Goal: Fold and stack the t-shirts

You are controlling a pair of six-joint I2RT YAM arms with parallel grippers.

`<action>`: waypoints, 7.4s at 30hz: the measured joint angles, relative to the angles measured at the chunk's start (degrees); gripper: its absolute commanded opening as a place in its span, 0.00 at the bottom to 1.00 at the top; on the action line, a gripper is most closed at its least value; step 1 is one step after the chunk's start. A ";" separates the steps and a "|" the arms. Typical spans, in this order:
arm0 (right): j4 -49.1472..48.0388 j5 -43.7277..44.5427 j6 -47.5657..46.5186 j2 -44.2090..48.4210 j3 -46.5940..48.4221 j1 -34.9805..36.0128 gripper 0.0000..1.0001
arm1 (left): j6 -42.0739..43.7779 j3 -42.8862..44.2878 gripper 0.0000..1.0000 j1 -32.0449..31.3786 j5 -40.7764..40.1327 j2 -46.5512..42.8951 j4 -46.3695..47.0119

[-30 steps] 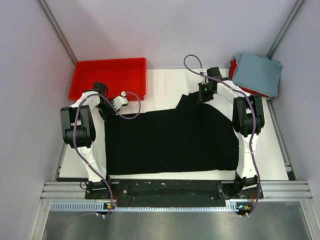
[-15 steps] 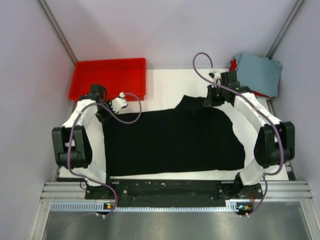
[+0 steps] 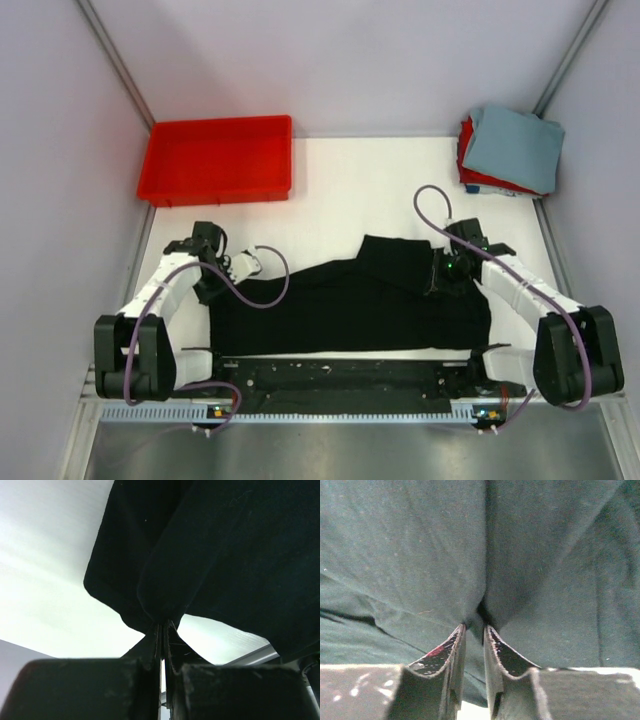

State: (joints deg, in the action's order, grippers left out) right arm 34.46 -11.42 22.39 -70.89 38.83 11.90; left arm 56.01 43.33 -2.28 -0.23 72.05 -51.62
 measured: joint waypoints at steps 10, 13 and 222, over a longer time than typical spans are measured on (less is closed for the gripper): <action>1.29 5.46 4.20 6.97 3.48 -2.71 0.38 | -0.63 -1.66 0.00 -0.02 0.37 -0.07 1.29; 0.24 6.03 3.50 4.68 7.23 -2.71 0.35 | -0.63 -1.66 0.00 -0.02 0.70 -0.07 1.73; -5.66 0.74 9.99 14.03 -8.26 -16.94 0.00 | -45.86 59.39 0.00 -48.87 21.33 53.96 15.96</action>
State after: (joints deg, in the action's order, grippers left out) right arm 28.80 -10.68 32.38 -56.86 30.57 -5.04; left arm 10.15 102.72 -51.16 21.10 126.02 -35.66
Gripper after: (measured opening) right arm 0.004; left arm 0.007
